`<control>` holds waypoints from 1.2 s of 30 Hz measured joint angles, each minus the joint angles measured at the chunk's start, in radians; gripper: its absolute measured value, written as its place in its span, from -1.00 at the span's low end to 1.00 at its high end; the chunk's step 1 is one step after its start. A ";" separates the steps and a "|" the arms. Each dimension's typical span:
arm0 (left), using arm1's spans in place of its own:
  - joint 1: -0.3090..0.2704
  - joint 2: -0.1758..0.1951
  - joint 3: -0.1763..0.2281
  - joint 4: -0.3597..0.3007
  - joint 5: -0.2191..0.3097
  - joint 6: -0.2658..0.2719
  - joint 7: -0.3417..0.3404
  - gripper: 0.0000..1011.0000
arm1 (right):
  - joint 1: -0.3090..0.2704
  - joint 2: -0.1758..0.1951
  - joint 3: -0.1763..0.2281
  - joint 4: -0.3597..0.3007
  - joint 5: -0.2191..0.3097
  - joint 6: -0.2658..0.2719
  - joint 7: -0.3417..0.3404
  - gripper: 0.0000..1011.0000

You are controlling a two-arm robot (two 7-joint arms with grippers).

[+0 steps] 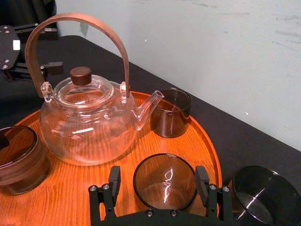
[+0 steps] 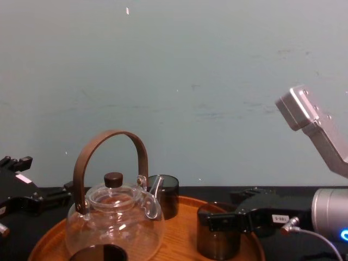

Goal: Pick up the glass from the table and place it on the tray.

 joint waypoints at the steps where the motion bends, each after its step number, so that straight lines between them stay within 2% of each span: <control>1: 0.000 0.000 0.000 0.000 0.000 0.000 0.000 0.98 | 0.000 0.000 0.000 0.000 0.000 0.000 0.000 0.98; 8: 0.000 0.000 0.000 0.000 0.000 0.000 0.000 0.98 | -0.021 0.027 0.015 -0.044 0.022 0.012 0.018 0.98; 17: 0.000 0.000 0.000 0.000 0.000 0.000 0.000 0.98 | -0.093 0.096 0.060 -0.156 0.062 0.030 0.002 0.98; 25: 0.000 0.000 0.000 0.000 0.000 0.000 0.000 0.98 | -0.149 0.141 0.096 -0.223 0.092 0.034 -0.015 0.98; 26: 0.000 0.000 0.000 0.000 0.000 0.000 0.000 0.98 | -0.166 0.156 0.106 -0.240 0.101 0.034 -0.019 0.98; 36: 0.000 0.000 0.000 0.000 0.000 0.000 0.000 0.98 | -0.216 0.198 0.142 -0.274 0.130 0.035 -0.035 0.98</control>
